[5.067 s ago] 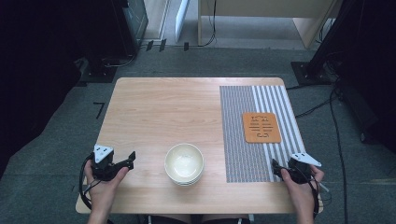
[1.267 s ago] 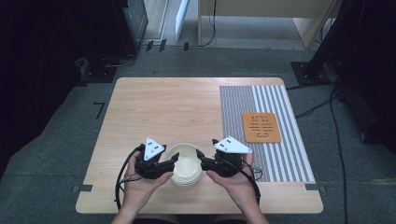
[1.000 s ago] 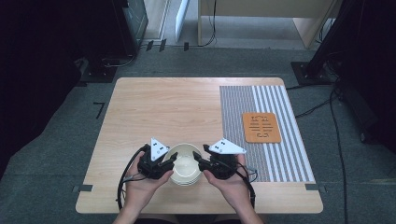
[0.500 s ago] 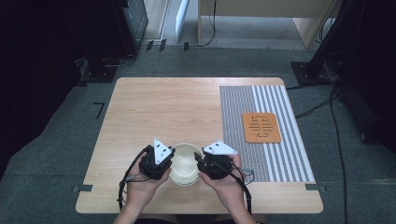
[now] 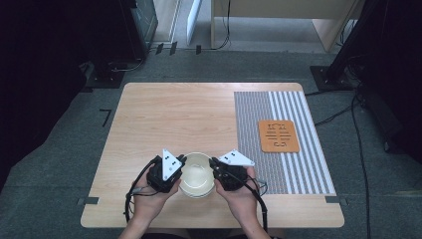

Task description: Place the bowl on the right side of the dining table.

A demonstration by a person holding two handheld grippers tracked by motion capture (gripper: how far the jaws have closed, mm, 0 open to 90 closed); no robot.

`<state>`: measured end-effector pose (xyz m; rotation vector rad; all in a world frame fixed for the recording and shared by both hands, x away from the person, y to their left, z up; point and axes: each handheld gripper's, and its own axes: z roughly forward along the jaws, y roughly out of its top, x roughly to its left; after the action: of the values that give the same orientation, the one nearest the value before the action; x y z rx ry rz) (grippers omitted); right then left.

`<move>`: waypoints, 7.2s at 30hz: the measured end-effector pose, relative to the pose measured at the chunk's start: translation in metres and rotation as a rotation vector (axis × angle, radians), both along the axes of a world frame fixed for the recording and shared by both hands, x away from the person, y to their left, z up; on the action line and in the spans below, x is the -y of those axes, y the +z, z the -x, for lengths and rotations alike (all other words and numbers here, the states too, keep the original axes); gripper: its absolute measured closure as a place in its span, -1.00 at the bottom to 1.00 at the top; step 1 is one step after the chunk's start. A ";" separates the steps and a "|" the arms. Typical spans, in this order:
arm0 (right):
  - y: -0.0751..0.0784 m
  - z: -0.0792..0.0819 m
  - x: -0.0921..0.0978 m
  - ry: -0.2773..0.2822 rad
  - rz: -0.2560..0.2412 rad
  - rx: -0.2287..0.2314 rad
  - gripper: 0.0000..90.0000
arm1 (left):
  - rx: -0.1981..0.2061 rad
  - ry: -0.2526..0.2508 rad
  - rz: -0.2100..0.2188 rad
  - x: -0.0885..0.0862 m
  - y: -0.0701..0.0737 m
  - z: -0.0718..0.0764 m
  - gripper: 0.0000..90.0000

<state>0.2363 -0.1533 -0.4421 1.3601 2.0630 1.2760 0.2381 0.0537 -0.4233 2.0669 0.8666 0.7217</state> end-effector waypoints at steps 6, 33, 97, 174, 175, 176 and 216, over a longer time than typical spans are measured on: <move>0.000 -0.002 -0.001 0.001 -0.002 -0.002 0.87 | 0.006 0.019 -0.023 0.004 0.000 0.001 0.89; 0.003 0.004 0.006 0.050 -0.007 0.088 0.88 | 0.154 -0.028 -0.026 0.002 0.000 0.009 0.88; 0.004 0.023 -0.001 -0.104 -0.161 0.138 0.88 | 0.301 0.049 0.110 0.008 0.008 0.037 0.84; 0.030 0.014 0.106 -0.343 -0.114 0.242 0.87 | -0.151 0.446 0.186 -0.130 -0.086 -0.029 -0.97; 0.029 0.013 0.107 -0.346 -0.115 0.241 0.87 | -0.161 0.445 0.181 -0.130 -0.089 -0.029 -0.97; 0.029 0.013 0.108 -0.348 -0.116 0.240 0.87 | -0.165 0.442 0.177 -0.129 -0.090 -0.030 -0.97; 0.020 0.005 0.153 -0.458 -0.103 0.216 0.87 | -0.257 0.448 0.093 -0.125 -0.096 -0.038 -0.96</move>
<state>0.2316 -0.3065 -0.4219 1.5474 1.4513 1.2674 0.2758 0.1786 -0.5192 1.9254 1.5103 0.6359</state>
